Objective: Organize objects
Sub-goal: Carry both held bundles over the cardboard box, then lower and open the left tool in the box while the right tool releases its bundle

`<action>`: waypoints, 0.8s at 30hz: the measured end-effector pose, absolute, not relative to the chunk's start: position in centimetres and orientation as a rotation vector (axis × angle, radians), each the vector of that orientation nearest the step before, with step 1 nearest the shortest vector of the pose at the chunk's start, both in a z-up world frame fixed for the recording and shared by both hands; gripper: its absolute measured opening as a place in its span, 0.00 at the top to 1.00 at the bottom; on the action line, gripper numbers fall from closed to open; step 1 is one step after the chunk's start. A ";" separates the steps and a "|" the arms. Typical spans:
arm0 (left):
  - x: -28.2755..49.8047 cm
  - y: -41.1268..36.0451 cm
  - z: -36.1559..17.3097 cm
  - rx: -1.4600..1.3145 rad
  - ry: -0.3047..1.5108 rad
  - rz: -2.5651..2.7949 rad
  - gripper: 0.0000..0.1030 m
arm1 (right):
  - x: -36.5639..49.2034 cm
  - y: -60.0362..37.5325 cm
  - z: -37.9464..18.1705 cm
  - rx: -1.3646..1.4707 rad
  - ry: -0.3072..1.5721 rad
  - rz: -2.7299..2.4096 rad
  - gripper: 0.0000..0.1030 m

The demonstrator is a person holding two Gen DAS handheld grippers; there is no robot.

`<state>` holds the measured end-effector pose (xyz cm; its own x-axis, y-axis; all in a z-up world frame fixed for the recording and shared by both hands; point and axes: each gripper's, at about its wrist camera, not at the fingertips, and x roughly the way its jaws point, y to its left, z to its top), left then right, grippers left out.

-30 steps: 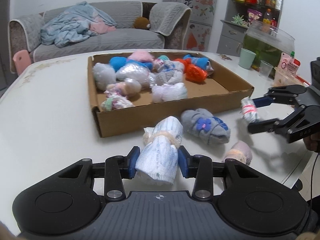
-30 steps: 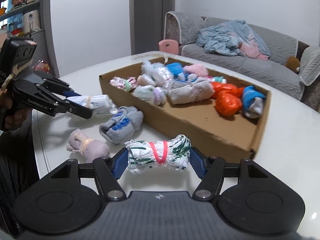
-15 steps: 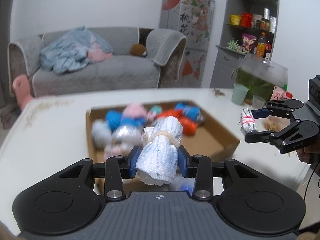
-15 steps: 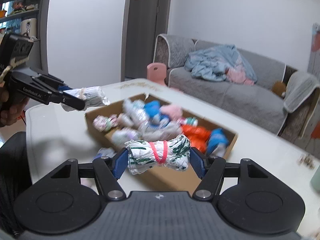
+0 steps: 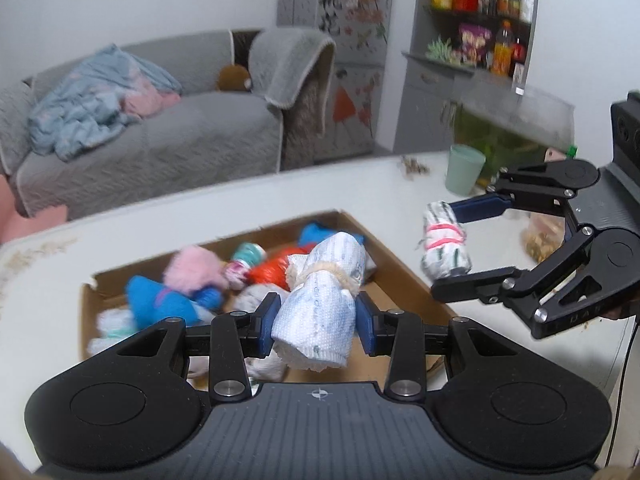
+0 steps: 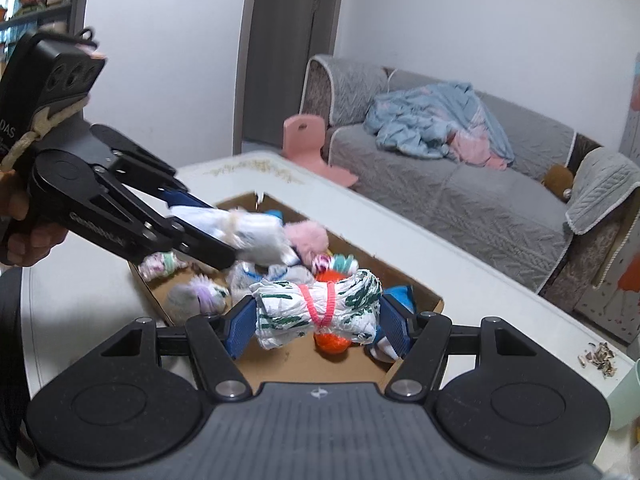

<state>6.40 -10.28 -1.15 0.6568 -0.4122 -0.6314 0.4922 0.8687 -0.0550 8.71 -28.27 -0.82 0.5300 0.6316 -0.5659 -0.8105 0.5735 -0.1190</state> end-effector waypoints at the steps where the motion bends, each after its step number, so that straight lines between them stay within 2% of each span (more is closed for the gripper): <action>1: 6.8 -10.6 -1.7 0.127 0.703 -0.520 0.55 | 9.0 -28.0 -1.3 -0.404 0.515 0.891 0.40; 11: 9.7 -12.6 -6.6 0.172 0.824 -0.503 0.55 | 11.6 -27.0 -4.9 -0.461 0.627 0.902 0.40; 24: 11.4 -13.5 -8.3 0.155 0.870 -0.477 0.55 | 13.5 -26.5 -6.9 -0.505 0.676 0.899 0.40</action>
<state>11.43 -13.47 -8.32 0.5477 -0.3388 -0.7650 0.4627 0.8845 -0.0604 13.51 -26.51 -6.89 0.4435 0.5380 -0.7168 -0.8380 0.5325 -0.1189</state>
